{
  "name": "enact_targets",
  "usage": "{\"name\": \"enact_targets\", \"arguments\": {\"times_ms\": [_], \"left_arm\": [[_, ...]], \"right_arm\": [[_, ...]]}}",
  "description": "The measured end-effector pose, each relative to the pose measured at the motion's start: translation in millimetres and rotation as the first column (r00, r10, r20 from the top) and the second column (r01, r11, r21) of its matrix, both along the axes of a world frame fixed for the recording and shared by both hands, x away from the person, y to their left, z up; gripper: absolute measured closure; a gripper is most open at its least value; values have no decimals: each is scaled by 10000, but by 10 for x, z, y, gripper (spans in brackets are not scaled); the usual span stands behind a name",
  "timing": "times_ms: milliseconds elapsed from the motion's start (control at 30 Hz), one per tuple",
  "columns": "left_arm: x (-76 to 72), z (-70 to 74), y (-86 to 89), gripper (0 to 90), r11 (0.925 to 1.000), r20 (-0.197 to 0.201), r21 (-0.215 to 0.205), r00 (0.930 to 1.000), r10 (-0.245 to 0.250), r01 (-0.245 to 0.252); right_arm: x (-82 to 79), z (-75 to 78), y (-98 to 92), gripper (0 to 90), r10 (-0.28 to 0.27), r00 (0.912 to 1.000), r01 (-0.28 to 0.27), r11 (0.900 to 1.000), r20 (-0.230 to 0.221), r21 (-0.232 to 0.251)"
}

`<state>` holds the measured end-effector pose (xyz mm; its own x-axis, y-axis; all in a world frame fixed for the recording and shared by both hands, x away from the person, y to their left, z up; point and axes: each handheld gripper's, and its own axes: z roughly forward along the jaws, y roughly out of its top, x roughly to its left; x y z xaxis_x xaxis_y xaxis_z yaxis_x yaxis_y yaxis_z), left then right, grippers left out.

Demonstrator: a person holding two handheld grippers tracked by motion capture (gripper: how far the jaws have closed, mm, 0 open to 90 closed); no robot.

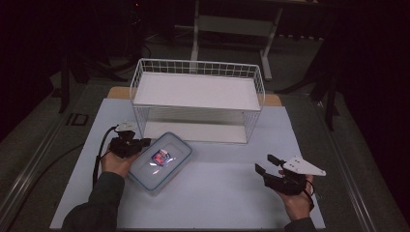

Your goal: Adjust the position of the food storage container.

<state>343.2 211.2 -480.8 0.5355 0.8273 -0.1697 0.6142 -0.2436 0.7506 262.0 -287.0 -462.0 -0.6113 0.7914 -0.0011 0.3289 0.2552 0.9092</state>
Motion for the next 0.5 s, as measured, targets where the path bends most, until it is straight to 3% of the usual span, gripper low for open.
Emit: {"name": "enact_targets", "arguments": {"times_ms": [267,500], "left_arm": [[-24,-3,-176,900,9979,55,119,9979,-642,642],[-68,-19,-543,900,9845,-18,361,9851,-1719,1719]], "right_arm": [[1,-1,5,388,18,10000,-18,10000,-13,-44],[0,-1,7,389,44,10000,-44,10000,-10,-57]]}}
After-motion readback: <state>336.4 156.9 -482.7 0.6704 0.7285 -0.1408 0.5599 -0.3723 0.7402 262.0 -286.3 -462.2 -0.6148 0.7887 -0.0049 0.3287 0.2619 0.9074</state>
